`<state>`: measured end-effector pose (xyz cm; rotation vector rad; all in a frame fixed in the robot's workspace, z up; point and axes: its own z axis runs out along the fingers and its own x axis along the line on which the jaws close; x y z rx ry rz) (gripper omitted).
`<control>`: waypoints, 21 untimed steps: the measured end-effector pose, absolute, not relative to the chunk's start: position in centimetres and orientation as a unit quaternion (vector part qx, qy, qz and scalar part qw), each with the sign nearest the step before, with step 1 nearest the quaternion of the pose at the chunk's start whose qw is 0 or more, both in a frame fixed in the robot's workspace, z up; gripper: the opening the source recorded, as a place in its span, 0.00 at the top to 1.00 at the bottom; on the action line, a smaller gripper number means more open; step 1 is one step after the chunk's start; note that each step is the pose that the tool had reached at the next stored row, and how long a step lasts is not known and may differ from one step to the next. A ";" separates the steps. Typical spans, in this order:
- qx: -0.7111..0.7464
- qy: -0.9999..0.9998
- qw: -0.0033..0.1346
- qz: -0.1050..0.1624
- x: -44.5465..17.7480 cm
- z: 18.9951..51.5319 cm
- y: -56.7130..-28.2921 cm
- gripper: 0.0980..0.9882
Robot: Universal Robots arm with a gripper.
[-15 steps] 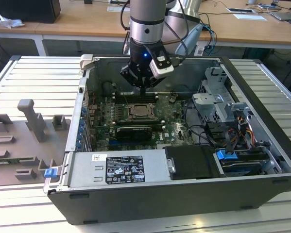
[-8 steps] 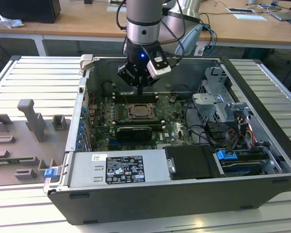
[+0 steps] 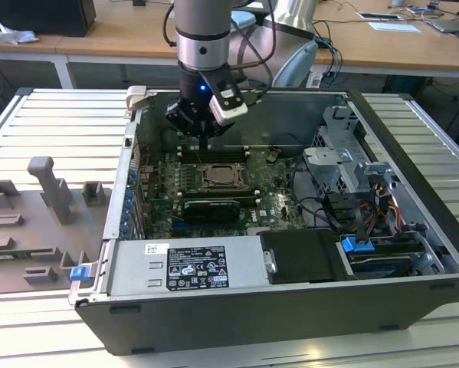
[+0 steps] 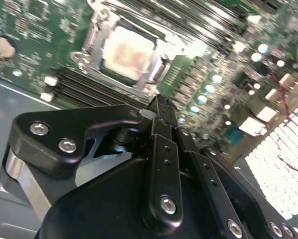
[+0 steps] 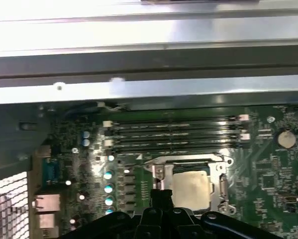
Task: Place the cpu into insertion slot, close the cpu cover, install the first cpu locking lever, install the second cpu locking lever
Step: 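Install the first cpu locking lever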
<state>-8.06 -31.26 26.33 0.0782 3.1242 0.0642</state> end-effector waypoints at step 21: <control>0.017 1.000 0.008 0.021 -11.1 25.9 -29.6 0.99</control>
